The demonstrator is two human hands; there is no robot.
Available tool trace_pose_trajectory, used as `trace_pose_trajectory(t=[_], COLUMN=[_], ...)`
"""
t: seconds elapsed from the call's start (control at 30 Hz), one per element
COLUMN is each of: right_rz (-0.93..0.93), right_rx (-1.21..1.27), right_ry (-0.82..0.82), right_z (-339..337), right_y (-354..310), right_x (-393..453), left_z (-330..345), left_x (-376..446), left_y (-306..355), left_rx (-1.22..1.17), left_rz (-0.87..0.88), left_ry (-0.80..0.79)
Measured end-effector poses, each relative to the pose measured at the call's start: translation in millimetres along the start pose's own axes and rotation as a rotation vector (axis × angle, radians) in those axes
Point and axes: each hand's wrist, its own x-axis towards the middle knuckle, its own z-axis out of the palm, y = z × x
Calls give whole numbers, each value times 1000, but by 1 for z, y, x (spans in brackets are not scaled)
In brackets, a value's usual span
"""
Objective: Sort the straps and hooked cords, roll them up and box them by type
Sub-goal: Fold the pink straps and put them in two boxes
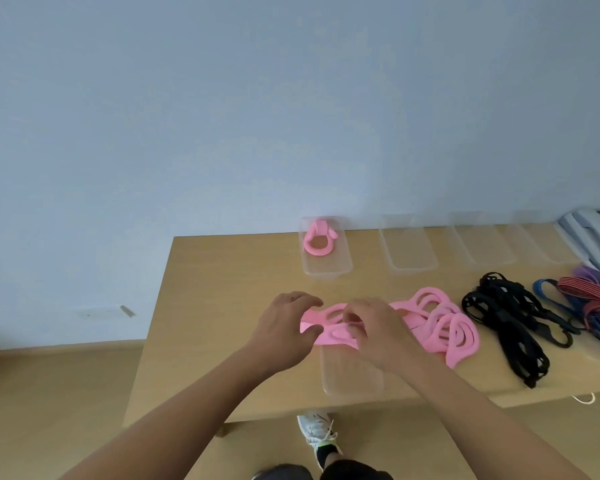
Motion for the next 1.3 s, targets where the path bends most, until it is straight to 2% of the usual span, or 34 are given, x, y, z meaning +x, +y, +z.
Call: trace_pose_trajectory(t=[0.13, 0.3, 0.47, 0.67, 0.83, 1.03, 1.13, 1.3], right_rz=[9, 23, 76, 35, -156, -381, -415, -468], right_rx=[320, 617, 720, 714, 687, 293, 192, 121], right_ry=[124, 300, 582, 720, 681, 743, 748, 737], right_z=[-39, -104, -139, -160, -184, -186, -186, -188], right_y=[-35, -80, -83, -74, -69, -42, -30, -23], right_x=[2, -2, -8, -18, -16, -8, -3, 5], left_z=[-19, -46, -70, -86, -93, -91, -86, -78], left_x=[-1, -2, 0, 5, 15, 29, 32, 38], left_y=[17, 43, 81, 120, 150, 179, 186, 192], left_rx=[-104, -380, -645, -745, -859, -974, -1030, -1034], left_rz=[57, 82, 89, 88, 28, 75, 72, 23], left_ry=[-82, -24, 66, 156, 223, 142, 113, 192])
